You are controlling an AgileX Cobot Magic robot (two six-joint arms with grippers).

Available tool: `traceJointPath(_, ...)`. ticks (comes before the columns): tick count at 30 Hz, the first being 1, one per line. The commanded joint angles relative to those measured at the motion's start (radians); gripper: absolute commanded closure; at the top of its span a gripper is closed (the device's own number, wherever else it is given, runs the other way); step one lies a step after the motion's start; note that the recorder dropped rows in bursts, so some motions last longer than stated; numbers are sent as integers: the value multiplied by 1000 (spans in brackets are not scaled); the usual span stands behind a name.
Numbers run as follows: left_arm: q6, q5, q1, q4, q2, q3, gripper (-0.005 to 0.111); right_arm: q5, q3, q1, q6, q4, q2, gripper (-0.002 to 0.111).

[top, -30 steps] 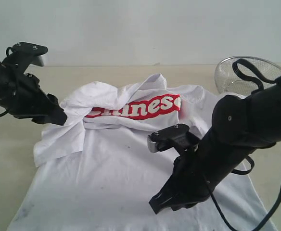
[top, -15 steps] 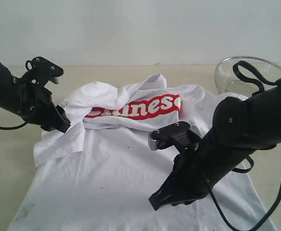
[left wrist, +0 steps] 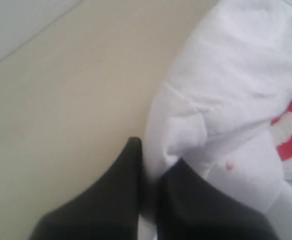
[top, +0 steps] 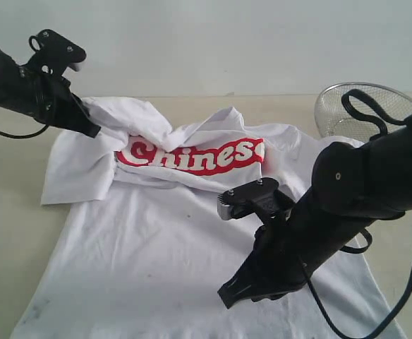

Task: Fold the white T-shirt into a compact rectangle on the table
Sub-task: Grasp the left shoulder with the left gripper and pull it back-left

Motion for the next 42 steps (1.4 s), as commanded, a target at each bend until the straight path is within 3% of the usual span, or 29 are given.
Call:
traceJointPath(1, 2, 12, 43, 22, 57, -63, 102, 3, 6, 1, -9, 1, -2, 108)
traceJointPath(21, -5, 48, 170, 96, 254, -345, 102, 1, 6, 1, -13, 1, -2, 108)
traceJointPath(33, -148, 121, 182, 350, 341, -503, 100, 1, 6, 1, -13, 1, -2, 108)
traceJointPath(36, -177, 113, 182, 386, 349, -530, 87, 3, 6, 1, -15, 1, -2, 108)
traceJointPath(40, -235, 71, 182, 389, 349, -553, 50, 3, 6, 1, -15, 1, -2, 108)
traceJointPath(42, -288, 57, 182, 389, 349, -560, 38, 3, 6, 1, -15, 1, -2, 108)
